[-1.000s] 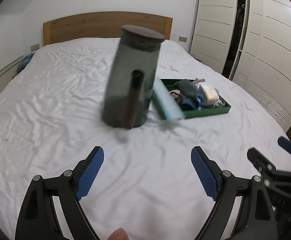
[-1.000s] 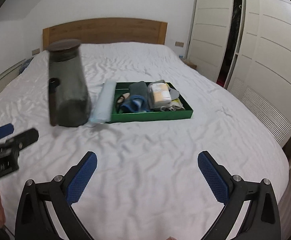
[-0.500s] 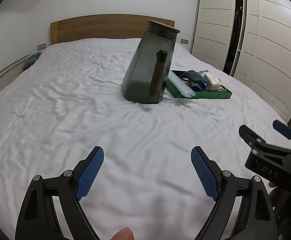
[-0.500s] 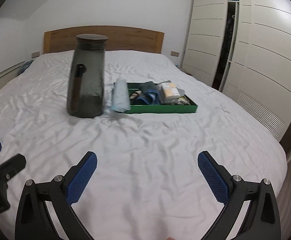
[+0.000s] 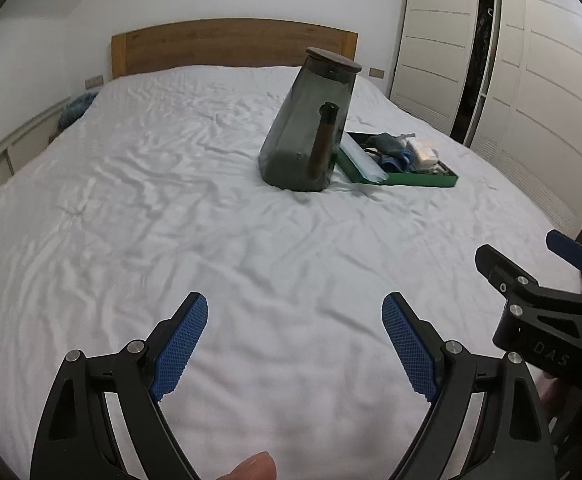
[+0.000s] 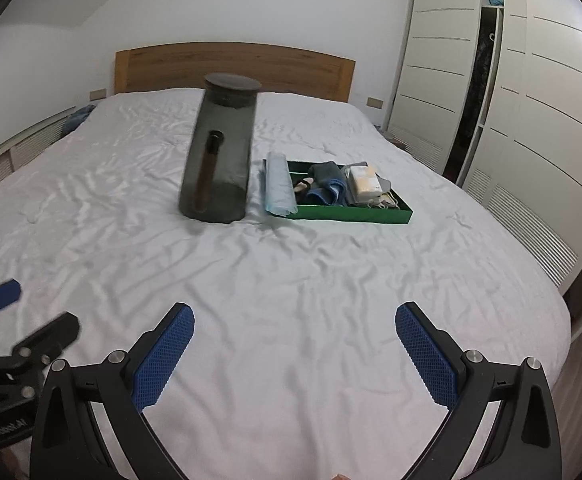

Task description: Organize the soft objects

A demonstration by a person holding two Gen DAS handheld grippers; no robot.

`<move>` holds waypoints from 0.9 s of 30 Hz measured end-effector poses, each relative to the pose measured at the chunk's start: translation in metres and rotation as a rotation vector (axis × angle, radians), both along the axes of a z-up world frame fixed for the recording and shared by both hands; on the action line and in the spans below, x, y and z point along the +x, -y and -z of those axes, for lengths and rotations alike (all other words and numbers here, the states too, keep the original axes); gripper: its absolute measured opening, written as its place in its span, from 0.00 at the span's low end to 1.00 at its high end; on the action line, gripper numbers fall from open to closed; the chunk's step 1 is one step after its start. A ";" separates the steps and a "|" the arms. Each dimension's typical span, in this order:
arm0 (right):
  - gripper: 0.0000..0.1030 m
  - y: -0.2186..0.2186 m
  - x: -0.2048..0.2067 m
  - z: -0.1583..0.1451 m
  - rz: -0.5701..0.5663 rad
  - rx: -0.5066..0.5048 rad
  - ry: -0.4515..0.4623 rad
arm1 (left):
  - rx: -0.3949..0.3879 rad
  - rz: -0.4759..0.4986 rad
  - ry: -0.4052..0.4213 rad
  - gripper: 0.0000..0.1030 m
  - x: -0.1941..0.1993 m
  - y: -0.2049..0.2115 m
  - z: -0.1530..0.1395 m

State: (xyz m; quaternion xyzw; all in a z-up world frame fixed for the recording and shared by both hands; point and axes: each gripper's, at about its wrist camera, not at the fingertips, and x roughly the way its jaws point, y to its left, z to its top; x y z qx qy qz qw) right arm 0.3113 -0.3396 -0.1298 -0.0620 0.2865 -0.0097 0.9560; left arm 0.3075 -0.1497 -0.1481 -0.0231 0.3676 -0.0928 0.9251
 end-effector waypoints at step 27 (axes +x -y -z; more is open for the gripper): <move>1.00 0.023 -0.303 -0.142 -0.080 0.013 0.104 | 0.129 -0.107 0.188 0.99 -0.235 -0.002 -0.159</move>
